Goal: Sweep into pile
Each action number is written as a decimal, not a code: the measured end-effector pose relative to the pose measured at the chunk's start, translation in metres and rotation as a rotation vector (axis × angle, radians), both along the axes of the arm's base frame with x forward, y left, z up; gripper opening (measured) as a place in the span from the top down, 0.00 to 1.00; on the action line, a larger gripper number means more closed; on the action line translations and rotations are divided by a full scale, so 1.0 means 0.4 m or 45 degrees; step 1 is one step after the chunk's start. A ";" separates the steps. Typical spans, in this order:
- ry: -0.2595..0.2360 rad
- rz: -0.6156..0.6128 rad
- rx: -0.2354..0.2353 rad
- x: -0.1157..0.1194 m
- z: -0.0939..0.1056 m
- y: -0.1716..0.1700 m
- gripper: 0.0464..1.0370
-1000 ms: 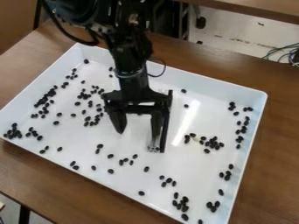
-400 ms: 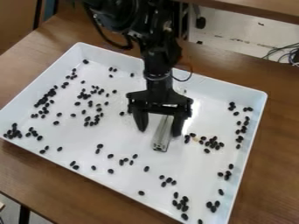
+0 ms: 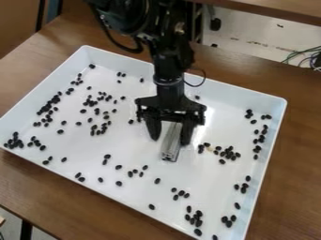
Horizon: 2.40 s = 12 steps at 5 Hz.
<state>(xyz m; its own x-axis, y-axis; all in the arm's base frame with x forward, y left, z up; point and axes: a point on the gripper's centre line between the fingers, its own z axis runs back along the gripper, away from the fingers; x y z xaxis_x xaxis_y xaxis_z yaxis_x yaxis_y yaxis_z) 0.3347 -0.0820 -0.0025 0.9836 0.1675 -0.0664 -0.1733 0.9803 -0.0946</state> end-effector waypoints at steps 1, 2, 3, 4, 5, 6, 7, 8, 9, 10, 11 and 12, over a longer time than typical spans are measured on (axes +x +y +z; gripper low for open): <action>0.020 -0.034 0.036 -0.006 0.001 0.002 0.64; 0.034 -0.057 0.053 -0.013 0.005 -0.017 0.68; 0.040 -0.085 0.048 -0.024 0.006 -0.053 0.68; 0.068 -0.184 -0.009 -0.040 0.033 -0.103 0.68; 0.040 -0.383 -0.031 -0.039 0.079 -0.188 0.68; 0.027 -0.498 -0.056 -0.031 0.093 -0.275 0.68; 0.058 -0.519 -0.046 -0.015 0.067 -0.304 0.68; 0.071 -0.520 -0.040 -0.001 0.040 -0.311 0.68; 0.043 -0.492 -0.057 0.004 0.020 -0.304 0.68; 0.033 -0.409 -0.230 0.020 0.021 -0.305 0.68; 0.084 -0.393 -0.244 0.039 0.017 -0.300 0.68; 0.119 -0.325 -0.189 0.053 0.013 -0.264 0.68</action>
